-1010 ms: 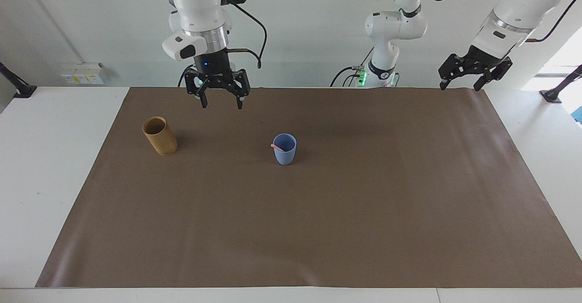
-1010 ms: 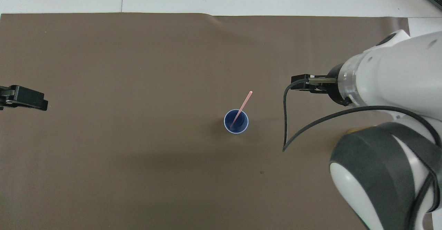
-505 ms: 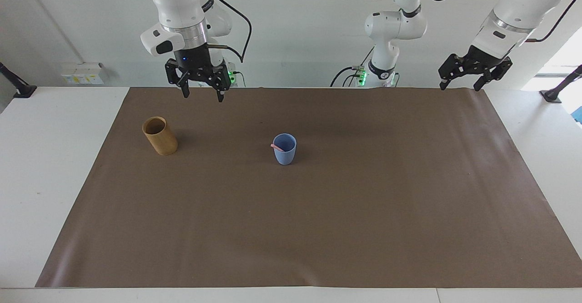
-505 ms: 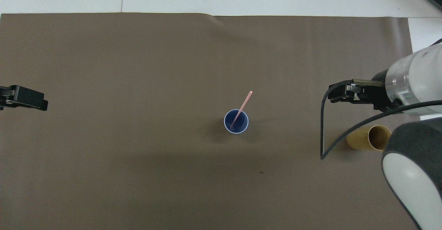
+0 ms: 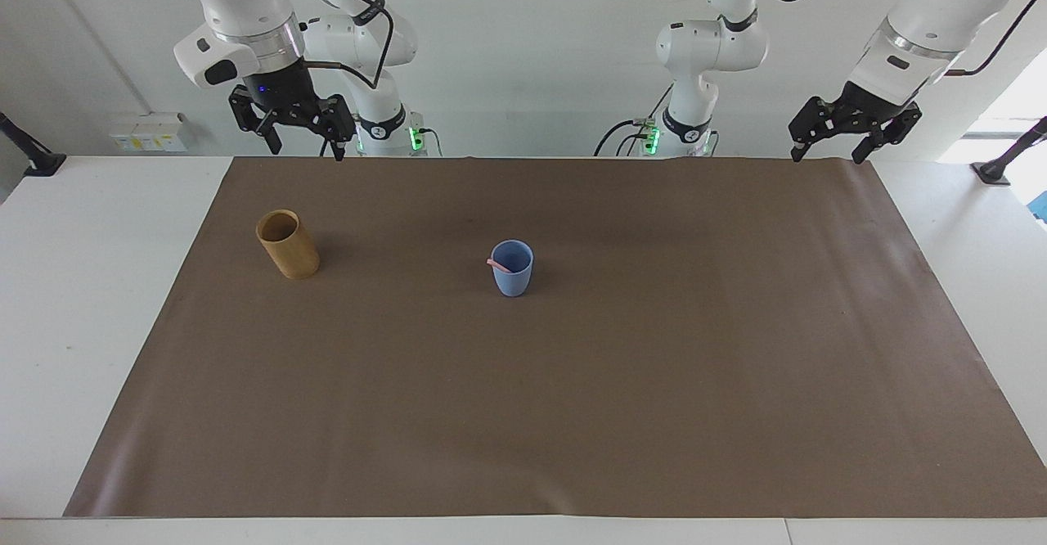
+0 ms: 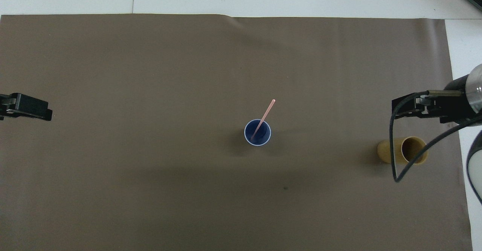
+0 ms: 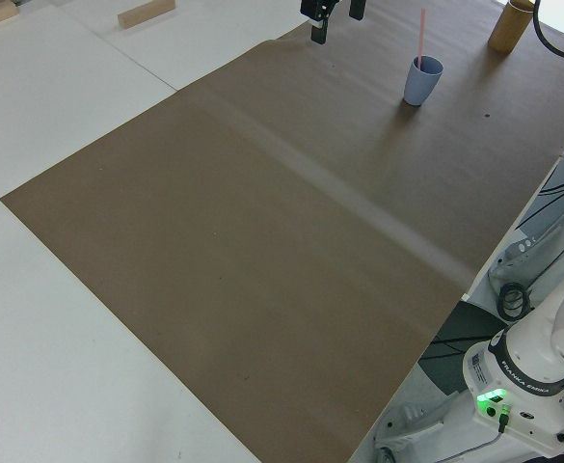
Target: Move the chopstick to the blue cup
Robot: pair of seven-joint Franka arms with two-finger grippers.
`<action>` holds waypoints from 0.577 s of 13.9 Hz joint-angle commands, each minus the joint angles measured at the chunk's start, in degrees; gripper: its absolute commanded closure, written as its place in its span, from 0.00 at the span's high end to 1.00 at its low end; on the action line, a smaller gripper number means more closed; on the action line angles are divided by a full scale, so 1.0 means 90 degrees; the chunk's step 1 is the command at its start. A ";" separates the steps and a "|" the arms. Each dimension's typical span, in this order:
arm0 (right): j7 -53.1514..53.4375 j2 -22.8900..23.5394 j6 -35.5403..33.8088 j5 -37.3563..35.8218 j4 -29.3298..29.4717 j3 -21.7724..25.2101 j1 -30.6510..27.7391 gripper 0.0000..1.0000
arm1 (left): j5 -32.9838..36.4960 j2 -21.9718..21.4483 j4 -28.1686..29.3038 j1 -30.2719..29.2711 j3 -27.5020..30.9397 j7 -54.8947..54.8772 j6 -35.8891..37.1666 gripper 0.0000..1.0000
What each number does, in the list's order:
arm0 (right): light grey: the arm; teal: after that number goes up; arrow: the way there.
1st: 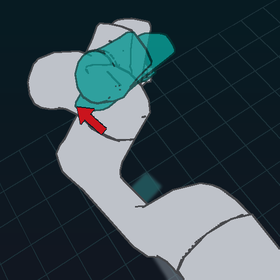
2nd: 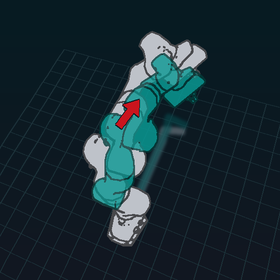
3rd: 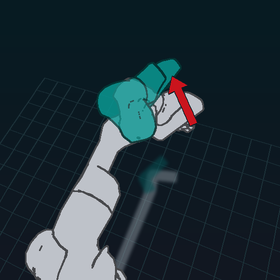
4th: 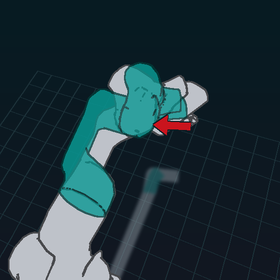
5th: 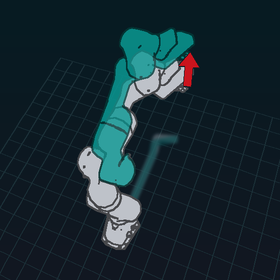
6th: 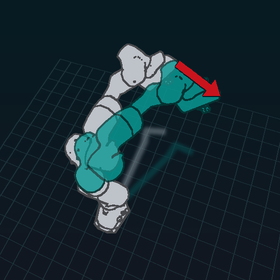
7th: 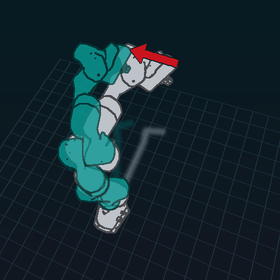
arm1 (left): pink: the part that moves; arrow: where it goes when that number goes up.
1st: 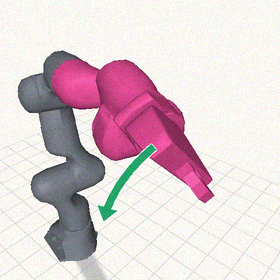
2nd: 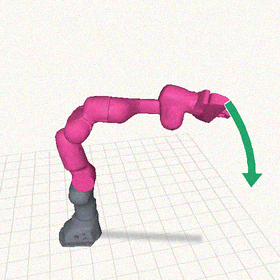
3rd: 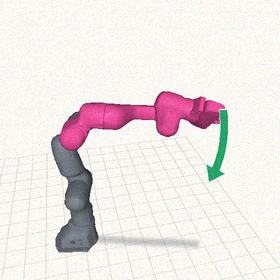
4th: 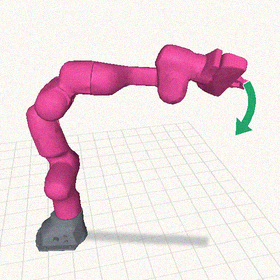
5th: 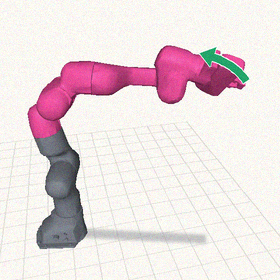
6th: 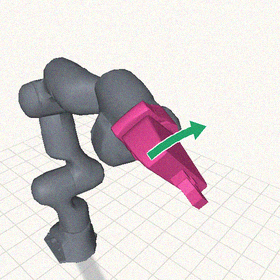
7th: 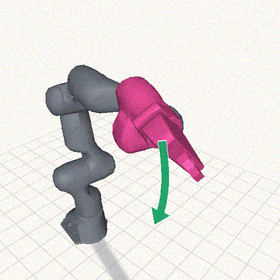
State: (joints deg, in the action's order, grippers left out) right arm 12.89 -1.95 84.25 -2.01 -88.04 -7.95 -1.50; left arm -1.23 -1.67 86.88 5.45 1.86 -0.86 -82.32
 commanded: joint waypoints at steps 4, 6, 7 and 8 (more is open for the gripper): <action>-0.0163 -0.0018 -0.0006 0.0106 0.0026 0.0649 0.0440 1.00 | -0.0029 -0.0107 0.0044 -0.0108 -0.0050 -0.0031 0.0084 1.00; -0.0153 -0.0018 0.0063 0.0106 0.0007 0.0640 0.0430 1.00 | -0.0029 -0.0107 0.0044 -0.0108 -0.0050 -0.0031 0.0074 1.00; -0.0163 -0.0018 0.0073 0.0116 0.0007 0.0640 0.0430 1.00 | -0.0029 -0.0107 0.0044 -0.0108 -0.0050 -0.0022 0.0084 1.00; -0.0163 -0.0027 0.0073 0.0116 -0.0013 0.0630 0.0430 1.00 | -0.0029 -0.0107 0.0044 -0.0108 -0.0050 -0.0031 0.0074 1.00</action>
State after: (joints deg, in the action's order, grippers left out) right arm 12.75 -1.95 84.39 -2.01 -88.03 -2.70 2.01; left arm -1.23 -1.67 86.88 5.45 1.86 -0.86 -82.32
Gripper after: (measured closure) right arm 0.000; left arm 0.000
